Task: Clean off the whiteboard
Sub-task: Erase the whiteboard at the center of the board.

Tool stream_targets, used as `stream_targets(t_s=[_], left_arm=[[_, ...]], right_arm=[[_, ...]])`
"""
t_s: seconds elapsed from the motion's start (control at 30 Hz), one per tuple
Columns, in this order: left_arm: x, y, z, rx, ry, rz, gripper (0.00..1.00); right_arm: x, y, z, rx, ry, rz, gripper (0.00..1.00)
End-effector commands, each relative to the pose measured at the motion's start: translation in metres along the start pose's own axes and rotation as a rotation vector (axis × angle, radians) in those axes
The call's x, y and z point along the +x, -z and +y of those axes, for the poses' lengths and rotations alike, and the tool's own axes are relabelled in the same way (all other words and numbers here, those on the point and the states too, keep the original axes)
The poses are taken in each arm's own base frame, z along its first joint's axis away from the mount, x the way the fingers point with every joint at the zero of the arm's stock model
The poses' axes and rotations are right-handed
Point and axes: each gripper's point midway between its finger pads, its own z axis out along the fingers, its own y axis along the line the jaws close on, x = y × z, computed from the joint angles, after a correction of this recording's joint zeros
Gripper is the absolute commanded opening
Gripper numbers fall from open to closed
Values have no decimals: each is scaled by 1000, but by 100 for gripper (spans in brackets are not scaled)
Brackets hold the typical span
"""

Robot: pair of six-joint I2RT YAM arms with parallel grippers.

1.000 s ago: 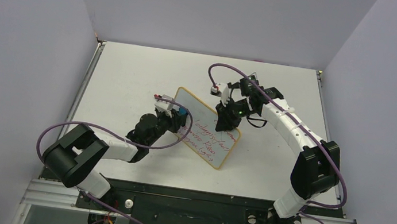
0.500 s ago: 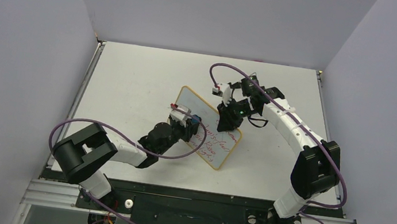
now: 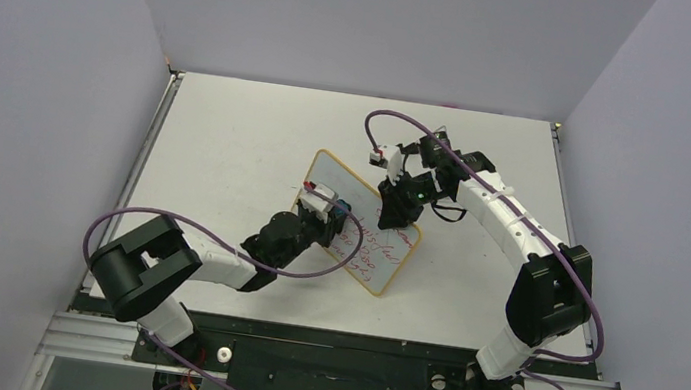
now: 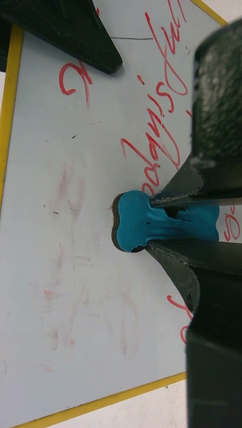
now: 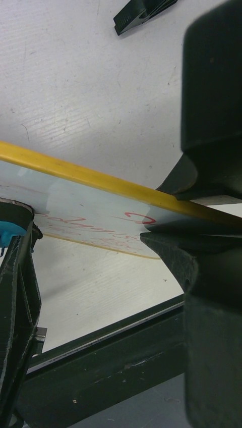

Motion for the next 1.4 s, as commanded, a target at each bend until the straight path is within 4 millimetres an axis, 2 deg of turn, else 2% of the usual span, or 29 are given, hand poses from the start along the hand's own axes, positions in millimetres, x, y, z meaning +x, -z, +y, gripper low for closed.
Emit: stream_targets(t_s=[0.0, 0.17, 0.33, 0.43, 0.53, 0.63, 0.73, 0.87, 0.97, 1.07, 1.17, 1.27, 1.33, 1.37], left_arm=[[-15, -8, -32, 140, -80, -21, 0], [5, -1, -43, 171, -126, 11, 0], [19, 7, -26, 118, -105, 16, 0], [15, 9, -5, 74, -41, -9, 0], [0, 10, 21, 21, 24, -53, 0], [-11, 9, 32, 2, 28, -67, 0], [-22, 7, 25, 36, 18, -85, 0], [-23, 10, 7, 93, -7, -90, 0], [-13, 17, -16, 154, -34, -79, 0], [-1, 23, -21, 164, -23, -68, 0], [11, 27, -7, 123, 16, -58, 0], [9, 27, 23, 45, 69, -61, 0], [10, 26, 39, 9, 92, -42, 0], [4, 26, 41, 6, 93, -50, 0]], right_arm=[[28, -21, 16, -75, 86, 123, 0], [27, -20, 16, -74, 89, 120, 0], [27, -21, 16, -75, 87, 122, 0], [27, -21, 16, -74, 88, 122, 0], [27, -20, 16, -72, 91, 120, 0], [27, -20, 16, -74, 90, 121, 0], [28, -21, 16, -75, 89, 123, 0], [28, -21, 16, -74, 90, 126, 0], [28, -22, 16, -74, 89, 127, 0], [29, -22, 15, -74, 88, 128, 0], [29, -22, 16, -76, 88, 128, 0], [28, -22, 16, -75, 88, 127, 0], [28, -21, 16, -74, 90, 125, 0], [28, -22, 16, -74, 90, 126, 0]])
